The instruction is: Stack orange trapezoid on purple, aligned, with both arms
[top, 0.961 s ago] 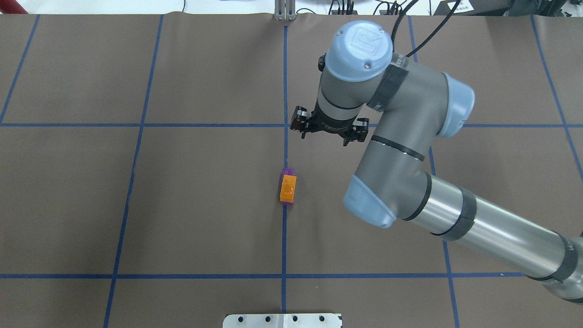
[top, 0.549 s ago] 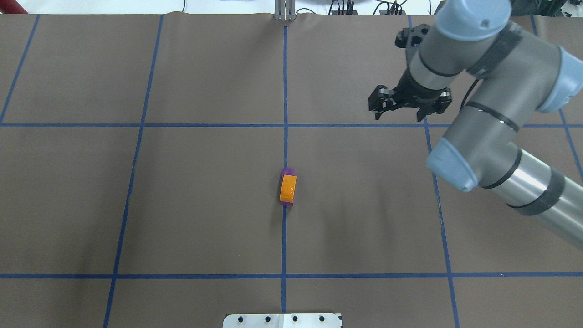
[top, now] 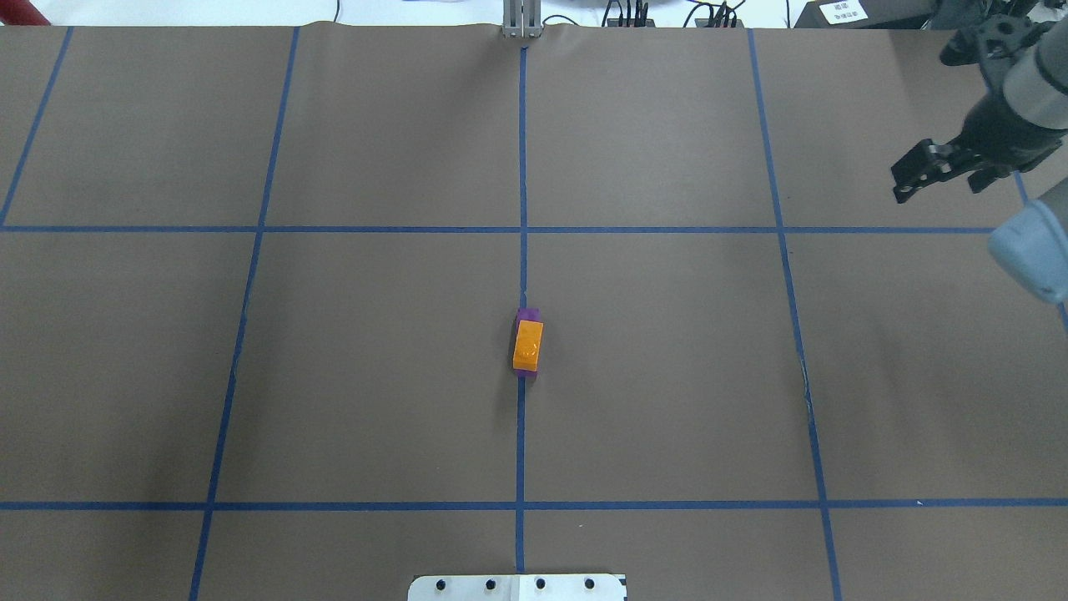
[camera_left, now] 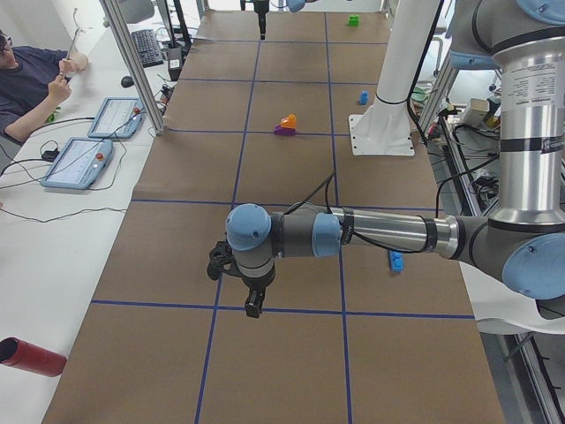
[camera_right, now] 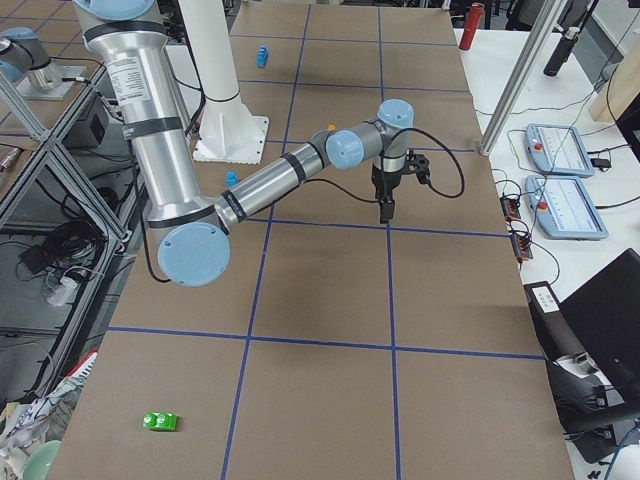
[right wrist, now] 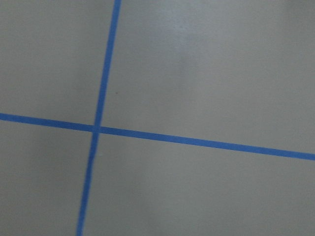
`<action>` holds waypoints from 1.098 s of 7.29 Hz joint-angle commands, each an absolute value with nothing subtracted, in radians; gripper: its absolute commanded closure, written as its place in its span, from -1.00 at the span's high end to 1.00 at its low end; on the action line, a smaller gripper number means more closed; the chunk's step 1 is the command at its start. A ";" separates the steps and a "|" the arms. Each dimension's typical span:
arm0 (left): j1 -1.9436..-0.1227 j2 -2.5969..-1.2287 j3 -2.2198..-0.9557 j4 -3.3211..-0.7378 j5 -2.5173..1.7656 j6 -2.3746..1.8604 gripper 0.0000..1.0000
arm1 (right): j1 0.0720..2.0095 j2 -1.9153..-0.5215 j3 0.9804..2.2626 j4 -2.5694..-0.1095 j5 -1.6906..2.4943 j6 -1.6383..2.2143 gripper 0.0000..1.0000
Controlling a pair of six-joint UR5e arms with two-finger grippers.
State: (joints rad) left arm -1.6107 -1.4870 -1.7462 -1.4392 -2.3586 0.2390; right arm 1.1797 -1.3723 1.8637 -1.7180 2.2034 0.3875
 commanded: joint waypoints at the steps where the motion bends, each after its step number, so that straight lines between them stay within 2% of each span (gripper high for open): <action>1: -1.612 -1.489 -1.755 -1.457 -2.367 0.241 1.00 | 1.363 -1.541 1.864 -1.715 2.253 0.140 1.00; 4: -1.612 -1.482 -1.755 -1.456 -2.358 0.233 1.00 | 1.456 -1.707 1.865 -1.715 2.250 0.006 1.00; 8: -1.614 -1.467 -1.755 -1.456 -2.358 0.233 1.00 | 1.519 -1.807 1.893 -1.645 2.275 -0.072 1.00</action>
